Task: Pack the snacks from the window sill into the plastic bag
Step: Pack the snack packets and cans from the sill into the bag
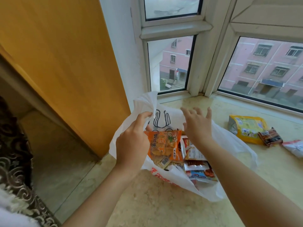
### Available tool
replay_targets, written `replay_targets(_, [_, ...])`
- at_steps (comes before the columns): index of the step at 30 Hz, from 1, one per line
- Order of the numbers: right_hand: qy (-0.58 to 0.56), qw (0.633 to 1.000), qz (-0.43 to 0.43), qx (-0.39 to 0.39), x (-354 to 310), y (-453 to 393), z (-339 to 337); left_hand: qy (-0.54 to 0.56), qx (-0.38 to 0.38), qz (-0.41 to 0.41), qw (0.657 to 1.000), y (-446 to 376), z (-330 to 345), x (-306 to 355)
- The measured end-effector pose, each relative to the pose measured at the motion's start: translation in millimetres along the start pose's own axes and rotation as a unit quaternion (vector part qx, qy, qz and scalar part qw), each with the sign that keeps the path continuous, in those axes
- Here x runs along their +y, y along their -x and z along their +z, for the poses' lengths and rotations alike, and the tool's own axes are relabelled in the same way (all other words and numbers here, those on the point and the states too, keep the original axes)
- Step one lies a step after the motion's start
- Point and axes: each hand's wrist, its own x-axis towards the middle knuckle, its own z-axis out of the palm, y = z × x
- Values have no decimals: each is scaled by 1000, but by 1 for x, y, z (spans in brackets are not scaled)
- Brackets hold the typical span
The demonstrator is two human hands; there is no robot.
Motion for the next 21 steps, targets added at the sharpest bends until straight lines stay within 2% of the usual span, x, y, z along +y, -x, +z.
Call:
replay_targets(4, [18, 1000, 4, -8, -2, -3, -1, 9, 33, 52, 998, -6, -10, 5])
replay_targets(7, [26, 997, 37, -55, 1, -18, 0, 25, 52, 51, 997, -10, -22, 10])
replay_targets(9, [29, 997, 34, -66, 3, -23, 2, -48, 96, 61, 992, -5, -24, 13])
replay_targets(11, [26, 998, 30, -50, 4, -24, 2, -164, 108, 179, 964, 6, -22, 18])
replay_targets(13, [21, 999, 26, -37, 3, -20, 1, -246, 19, 317, 916, 29, -1, 20])
replay_targets(15, [14, 1000, 2, -8, 2, -17, 5, -263, -121, 390, 874, 58, 33, 14])
replay_targets(18, [-17, 998, -31, 42, 4, -14, 11, -269, -300, 323, 856, 88, 70, 3])
replay_targets(20, [-28, 995, -54, 85, 8, -13, 12, -273, -361, 287, 844, 95, 81, 0])
replay_targets(21, [-30, 992, -63, 101, 10, -12, 11, -282, -365, 296, 836, 99, 87, -1])
